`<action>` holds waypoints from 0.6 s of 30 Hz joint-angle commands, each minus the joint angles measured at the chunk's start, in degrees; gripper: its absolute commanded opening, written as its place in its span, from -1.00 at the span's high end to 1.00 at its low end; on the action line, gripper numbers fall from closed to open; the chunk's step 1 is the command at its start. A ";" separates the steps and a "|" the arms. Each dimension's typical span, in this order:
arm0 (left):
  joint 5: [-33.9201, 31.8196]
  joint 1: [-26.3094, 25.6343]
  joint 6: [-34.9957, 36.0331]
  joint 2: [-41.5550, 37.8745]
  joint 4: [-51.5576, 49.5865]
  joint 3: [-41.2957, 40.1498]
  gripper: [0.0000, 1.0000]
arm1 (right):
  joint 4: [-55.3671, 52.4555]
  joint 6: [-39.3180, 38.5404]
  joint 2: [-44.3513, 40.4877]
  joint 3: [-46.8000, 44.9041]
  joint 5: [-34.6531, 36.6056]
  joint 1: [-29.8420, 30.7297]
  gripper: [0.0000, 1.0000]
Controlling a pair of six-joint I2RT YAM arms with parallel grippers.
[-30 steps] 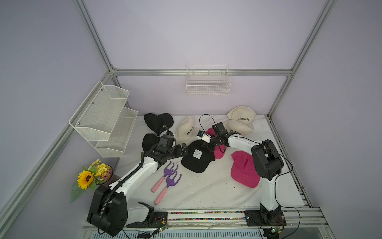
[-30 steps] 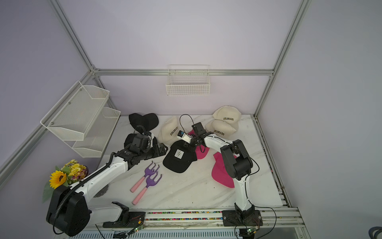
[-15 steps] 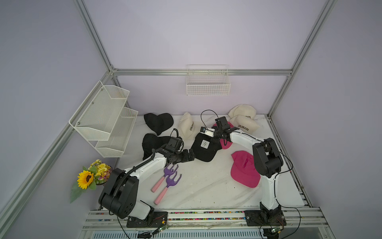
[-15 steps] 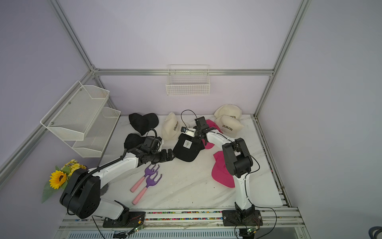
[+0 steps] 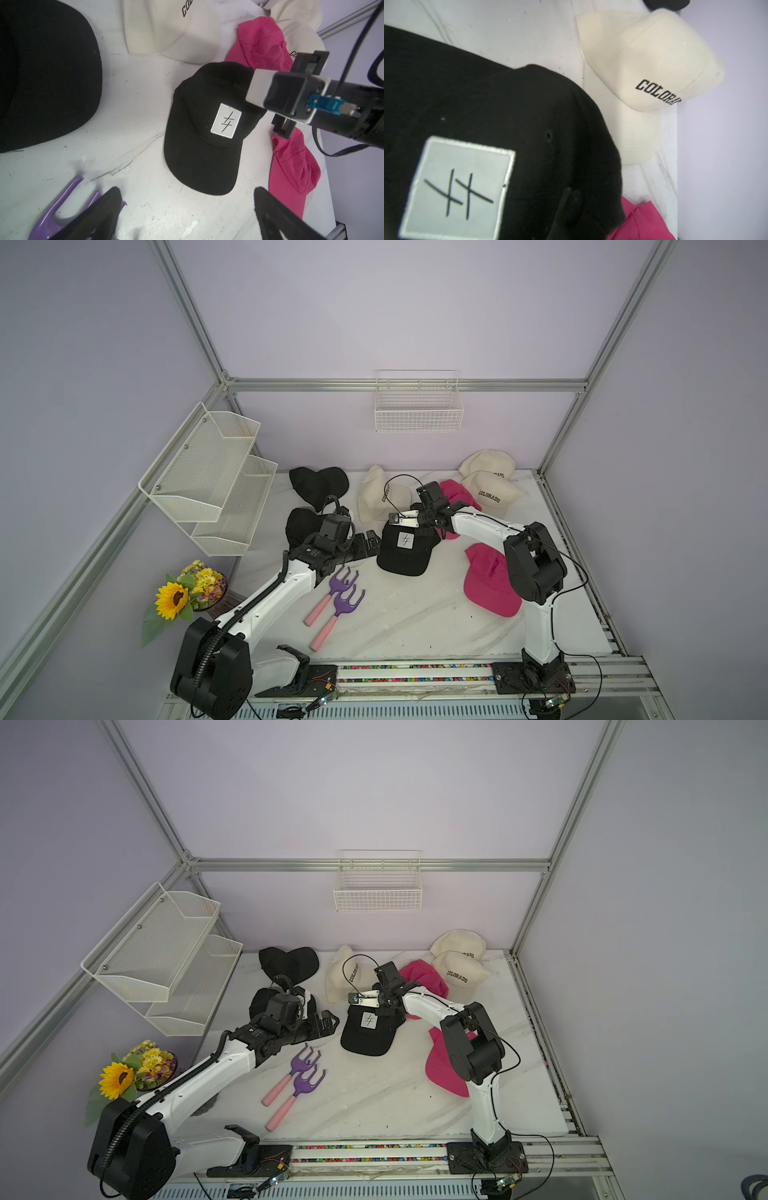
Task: Stack the baseball caps by color
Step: Place the baseball cap at the center of the board.
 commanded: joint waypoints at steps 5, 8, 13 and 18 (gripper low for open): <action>3.15 1.40 -0.76 2.28 3.08 0.56 -1.00 | 6.28 -1.76 0.74 5.58 -0.82 1.62 0.62; 8.59 1.47 0.67 5.00 4.68 1.86 -1.00 | 8.13 6.42 -1.98 5.44 -5.47 0.79 0.11; 11.29 1.47 2.07 8.18 5.06 4.69 -1.00 | 18.57 19.58 -14.50 -6.33 -10.03 -1.82 -0.66; 10.43 1.47 3.31 13.53 3.98 7.76 -0.99 | 39.84 43.55 -26.66 -23.50 0.60 -2.25 -0.95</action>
